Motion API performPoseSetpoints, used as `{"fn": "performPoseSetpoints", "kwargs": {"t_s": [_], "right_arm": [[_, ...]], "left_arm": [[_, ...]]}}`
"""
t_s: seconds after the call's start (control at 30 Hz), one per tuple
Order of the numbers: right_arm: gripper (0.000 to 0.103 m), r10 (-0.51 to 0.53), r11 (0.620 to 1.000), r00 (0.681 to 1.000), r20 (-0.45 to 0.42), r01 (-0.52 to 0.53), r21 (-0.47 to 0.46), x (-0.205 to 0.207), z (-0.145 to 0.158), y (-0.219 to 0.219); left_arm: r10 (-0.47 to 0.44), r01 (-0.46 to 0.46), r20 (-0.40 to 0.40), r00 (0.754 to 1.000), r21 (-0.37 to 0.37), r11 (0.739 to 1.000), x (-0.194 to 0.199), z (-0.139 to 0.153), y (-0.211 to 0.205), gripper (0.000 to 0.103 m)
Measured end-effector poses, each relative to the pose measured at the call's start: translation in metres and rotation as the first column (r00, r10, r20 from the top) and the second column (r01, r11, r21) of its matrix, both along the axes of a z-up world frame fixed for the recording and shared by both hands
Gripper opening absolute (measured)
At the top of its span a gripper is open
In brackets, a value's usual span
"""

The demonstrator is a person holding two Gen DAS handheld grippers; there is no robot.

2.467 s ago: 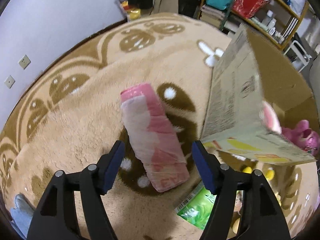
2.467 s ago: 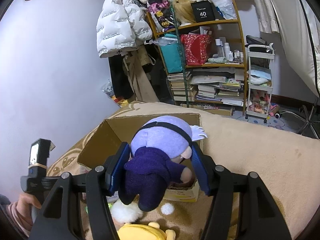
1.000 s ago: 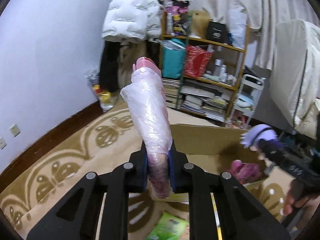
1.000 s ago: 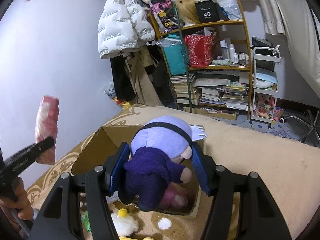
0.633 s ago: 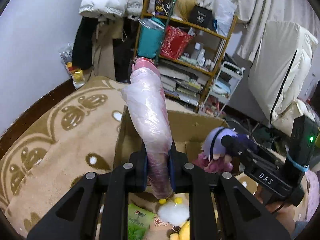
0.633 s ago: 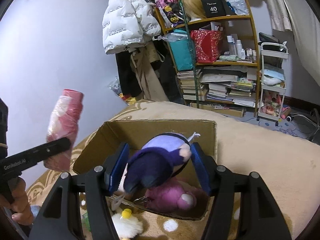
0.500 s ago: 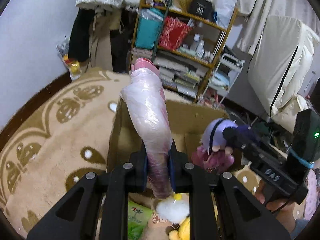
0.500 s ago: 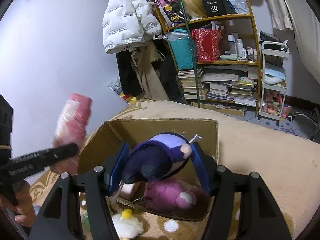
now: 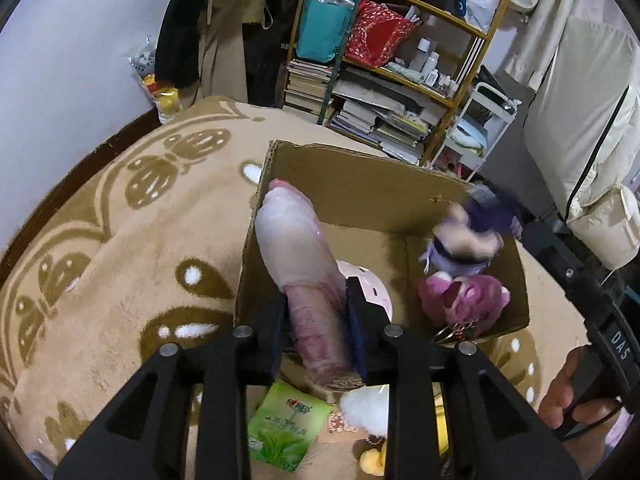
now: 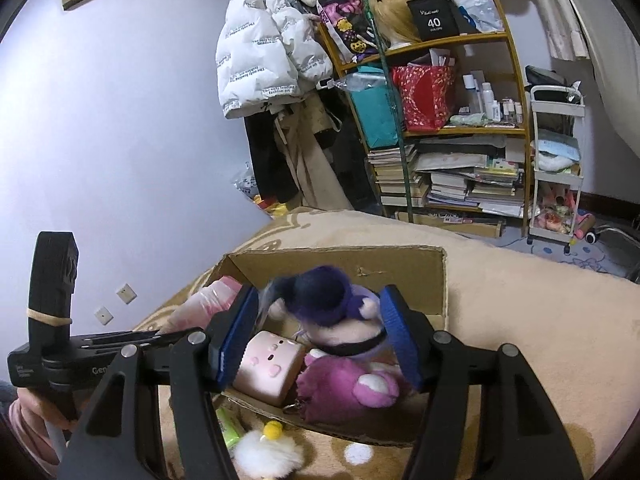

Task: Organize soft objects
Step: 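Carry the pink packet into the box with the left tool while the right tool releases the doll there, then lower both tools toward the green tissue pack and black Face tissue pack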

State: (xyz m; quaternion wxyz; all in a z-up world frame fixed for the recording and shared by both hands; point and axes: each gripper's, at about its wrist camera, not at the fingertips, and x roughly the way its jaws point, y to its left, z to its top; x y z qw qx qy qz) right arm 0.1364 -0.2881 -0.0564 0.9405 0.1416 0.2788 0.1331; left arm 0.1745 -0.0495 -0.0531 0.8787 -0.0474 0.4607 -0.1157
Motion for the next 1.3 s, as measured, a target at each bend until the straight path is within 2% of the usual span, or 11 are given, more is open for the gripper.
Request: {"fn": "performPoseSetpoints", "kwargs": {"t_s": [0.07, 0.13, 0.27, 0.33, 0.47, 0.53, 0.67, 0.73, 0.9, 1.07, 1.3], "right_arm": [[0.067, -0.008, 1.000, 1.000, -0.005, 0.008, -0.001, -0.001, 0.000, -0.001], [0.067, -0.010, 1.000, 1.000, -0.014, 0.010, 0.002, -0.001, 0.000, -0.001], [0.068, -0.015, 1.000, 1.000, -0.020, 0.015, -0.026, -0.005, 0.002, 0.000], [0.074, -0.020, 0.999, 1.000, -0.021, 0.019, -0.034, -0.009, 0.003, -0.001], [0.079, -0.039, 0.998, 0.999, -0.027, 0.038, -0.043, -0.018, 0.008, -0.002], [0.090, -0.045, 0.998, 0.999, -0.031, 0.043, -0.044, -0.023, 0.010, -0.004], [0.096, -0.057, 0.997, 0.998, -0.029, 0.055, -0.054, -0.037, 0.017, -0.003], [0.103, -0.068, 0.996, 0.997, -0.031, 0.067, -0.055, -0.047, 0.020, -0.003], [0.103, -0.086, 0.995, 0.995, -0.048, 0.083, -0.064, -0.067, 0.024, -0.002], [0.103, -0.065, 0.995, 0.993, -0.094, 0.057, -0.078, -0.085, 0.028, 0.003], [0.103, -0.089, 0.989, 0.985, -0.147, 0.069, -0.134, -0.110, 0.028, 0.009]], "left_arm": [[0.003, -0.003, 0.005, 1.000, 0.024, 1.000, -0.001, 0.001, -0.001, 0.036], [0.003, -0.004, 0.021, 1.000, 0.044, 0.999, -0.004, 0.004, -0.002, 0.047], [-0.001, -0.004, 0.058, 0.998, 0.080, 0.997, -0.011, 0.013, -0.003, 0.057], [0.000, -0.007, 0.070, 0.998, 0.094, 0.996, -0.015, 0.017, -0.002, 0.063], [0.007, -0.020, 0.104, 0.995, 0.121, 0.992, -0.028, 0.027, 0.002, 0.072], [0.008, -0.022, 0.114, 0.993, 0.126, 0.992, -0.034, 0.031, 0.004, 0.080], [0.011, -0.026, 0.124, 0.992, 0.124, 0.992, -0.047, 0.039, 0.011, 0.090], [0.013, -0.030, 0.130, 0.991, 0.132, 0.991, -0.056, 0.043, 0.015, 0.094], [0.013, -0.036, 0.118, 0.993, 0.189, 0.981, -0.073, 0.045, 0.022, 0.098], [0.021, -0.037, 0.096, 0.995, 0.172, 0.984, -0.093, 0.047, 0.035, 0.100], [0.003, -0.014, 0.057, 0.998, 0.194, 0.981, -0.111, 0.048, 0.038, 0.100]]}}
